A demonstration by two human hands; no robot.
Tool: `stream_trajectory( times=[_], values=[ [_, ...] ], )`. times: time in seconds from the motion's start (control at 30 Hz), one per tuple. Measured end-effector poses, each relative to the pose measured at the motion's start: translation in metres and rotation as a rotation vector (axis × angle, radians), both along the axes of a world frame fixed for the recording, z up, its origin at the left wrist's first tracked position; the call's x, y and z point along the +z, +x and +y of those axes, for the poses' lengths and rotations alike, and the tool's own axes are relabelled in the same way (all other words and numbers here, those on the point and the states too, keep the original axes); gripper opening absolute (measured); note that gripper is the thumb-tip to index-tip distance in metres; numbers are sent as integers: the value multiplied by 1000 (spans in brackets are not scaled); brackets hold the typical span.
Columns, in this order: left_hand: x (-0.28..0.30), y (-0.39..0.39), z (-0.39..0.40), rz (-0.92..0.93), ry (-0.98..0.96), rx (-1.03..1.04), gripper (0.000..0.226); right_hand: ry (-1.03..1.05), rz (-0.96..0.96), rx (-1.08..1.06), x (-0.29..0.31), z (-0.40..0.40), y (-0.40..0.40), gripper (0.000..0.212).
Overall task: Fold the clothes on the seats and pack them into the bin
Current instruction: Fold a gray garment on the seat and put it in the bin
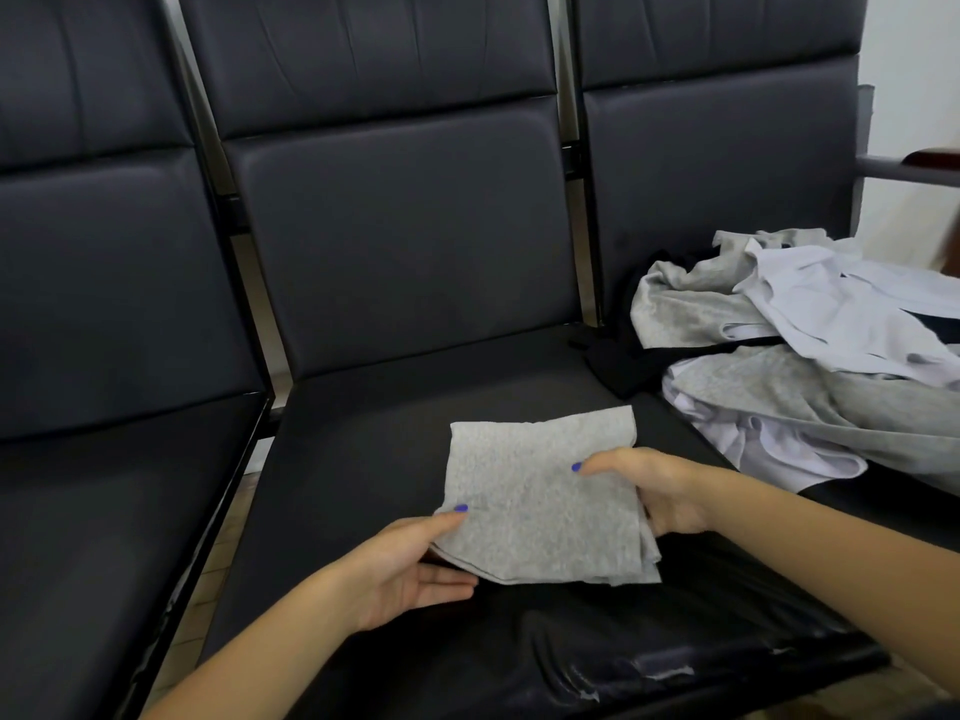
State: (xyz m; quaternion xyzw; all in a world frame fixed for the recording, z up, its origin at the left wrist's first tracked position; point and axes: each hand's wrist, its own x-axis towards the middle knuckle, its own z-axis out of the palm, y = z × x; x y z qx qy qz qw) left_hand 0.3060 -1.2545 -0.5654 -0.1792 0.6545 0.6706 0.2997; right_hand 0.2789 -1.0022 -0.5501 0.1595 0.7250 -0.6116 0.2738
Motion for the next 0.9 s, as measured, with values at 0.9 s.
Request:
stream_trajectory(
  times=[0.9],
  values=[
    [1,-3,-8,-41,52,69,23,-136,-233,-79,2,-2,2,16]
  ],
)
